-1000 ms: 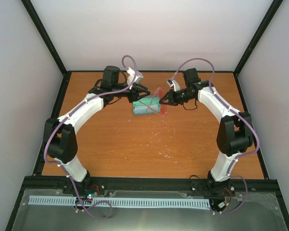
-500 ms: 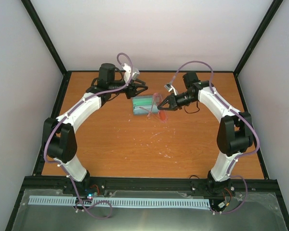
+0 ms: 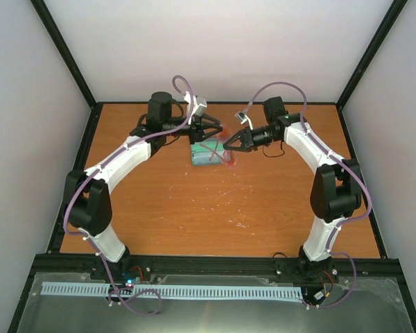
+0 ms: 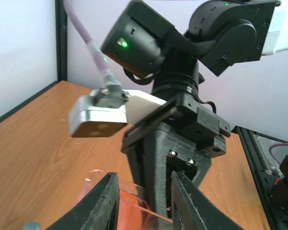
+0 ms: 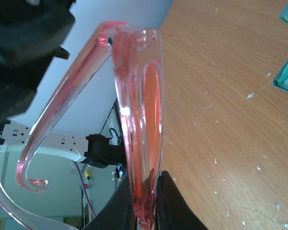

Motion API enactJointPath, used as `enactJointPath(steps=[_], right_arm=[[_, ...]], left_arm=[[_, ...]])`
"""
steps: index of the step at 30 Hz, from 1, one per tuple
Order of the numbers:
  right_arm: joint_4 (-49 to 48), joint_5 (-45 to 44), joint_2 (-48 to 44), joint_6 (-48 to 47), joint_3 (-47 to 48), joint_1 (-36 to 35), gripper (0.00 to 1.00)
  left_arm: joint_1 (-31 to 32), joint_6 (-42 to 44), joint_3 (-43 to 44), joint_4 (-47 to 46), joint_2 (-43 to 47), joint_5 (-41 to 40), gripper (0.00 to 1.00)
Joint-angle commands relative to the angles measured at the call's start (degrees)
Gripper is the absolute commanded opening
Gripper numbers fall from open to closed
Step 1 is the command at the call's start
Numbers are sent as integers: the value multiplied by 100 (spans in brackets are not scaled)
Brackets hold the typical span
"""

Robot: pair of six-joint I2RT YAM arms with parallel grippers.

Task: Organize the sunglasses
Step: Fold the sunglasses.

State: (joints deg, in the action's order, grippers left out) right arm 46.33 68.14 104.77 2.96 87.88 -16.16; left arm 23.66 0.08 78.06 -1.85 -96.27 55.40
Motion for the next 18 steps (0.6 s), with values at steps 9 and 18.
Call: enactJointPath(steps=[9, 18], right_arm=[[-561, 613, 23, 572, 597, -89, 5], [316, 300, 28, -74, 633, -69, 5]], left_arm=[[194, -181, -379, -343, -57, 170, 32], [180, 106, -278, 36, -87, -464, 32]])
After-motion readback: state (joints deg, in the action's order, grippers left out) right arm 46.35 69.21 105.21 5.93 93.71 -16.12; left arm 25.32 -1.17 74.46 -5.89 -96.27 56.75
